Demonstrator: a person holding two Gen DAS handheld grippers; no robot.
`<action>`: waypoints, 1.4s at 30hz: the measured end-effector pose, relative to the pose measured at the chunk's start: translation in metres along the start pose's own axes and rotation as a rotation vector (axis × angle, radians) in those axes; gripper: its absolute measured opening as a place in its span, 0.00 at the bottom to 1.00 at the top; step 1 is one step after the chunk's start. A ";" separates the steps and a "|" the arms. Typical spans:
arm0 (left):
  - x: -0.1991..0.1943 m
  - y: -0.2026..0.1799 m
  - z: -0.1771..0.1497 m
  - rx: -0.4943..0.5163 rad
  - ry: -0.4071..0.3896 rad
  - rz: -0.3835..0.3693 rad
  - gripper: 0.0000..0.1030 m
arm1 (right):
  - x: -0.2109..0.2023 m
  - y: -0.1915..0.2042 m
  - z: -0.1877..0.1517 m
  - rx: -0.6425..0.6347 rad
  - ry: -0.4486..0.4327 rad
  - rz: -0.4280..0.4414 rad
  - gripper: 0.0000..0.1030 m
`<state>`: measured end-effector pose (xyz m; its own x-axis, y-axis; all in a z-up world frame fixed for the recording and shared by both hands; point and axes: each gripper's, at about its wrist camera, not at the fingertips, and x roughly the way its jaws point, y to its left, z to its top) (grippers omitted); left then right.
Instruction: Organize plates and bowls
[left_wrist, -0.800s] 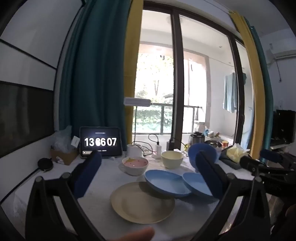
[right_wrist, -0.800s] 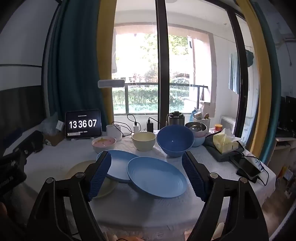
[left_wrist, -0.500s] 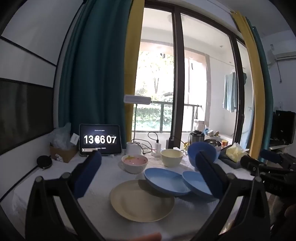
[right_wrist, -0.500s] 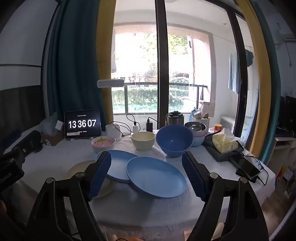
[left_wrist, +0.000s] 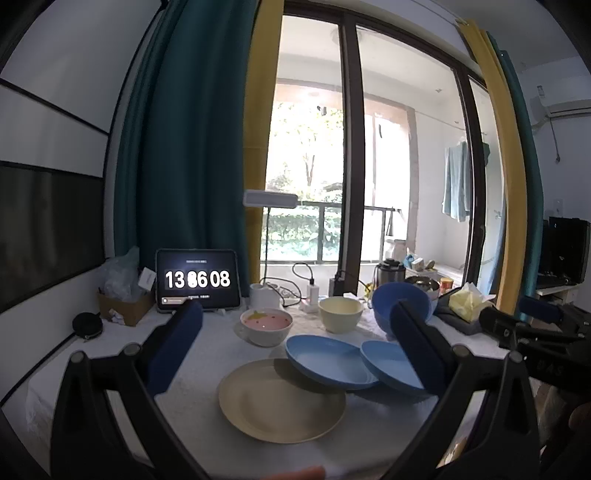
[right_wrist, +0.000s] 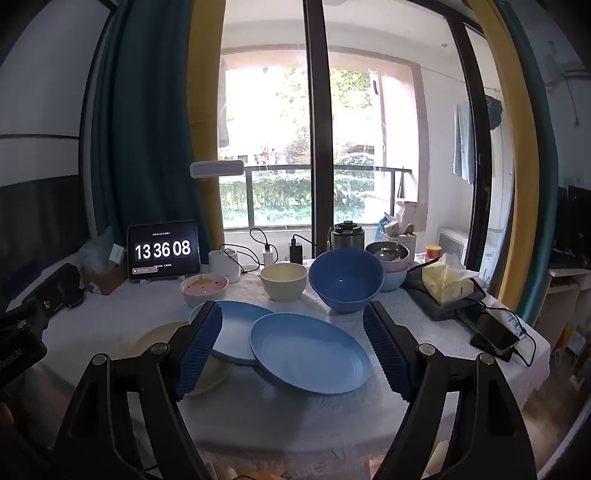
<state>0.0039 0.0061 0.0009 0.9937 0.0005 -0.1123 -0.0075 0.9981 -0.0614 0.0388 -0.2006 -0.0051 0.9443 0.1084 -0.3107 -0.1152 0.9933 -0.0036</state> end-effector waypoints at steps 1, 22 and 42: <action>0.001 0.000 0.000 0.001 0.002 -0.001 0.99 | 0.000 0.000 0.000 0.001 0.000 -0.001 0.79; 0.001 -0.001 0.000 0.006 0.004 0.000 0.99 | 0.001 -0.007 0.000 0.012 0.002 -0.012 0.79; 0.002 -0.004 0.001 0.009 0.009 -0.001 0.99 | 0.001 -0.009 0.000 0.015 0.010 -0.012 0.79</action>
<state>0.0059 0.0026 0.0015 0.9926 -0.0010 -0.1212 -0.0054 0.9986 -0.0525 0.0410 -0.2098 -0.0056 0.9424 0.0966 -0.3203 -0.0997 0.9950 0.0067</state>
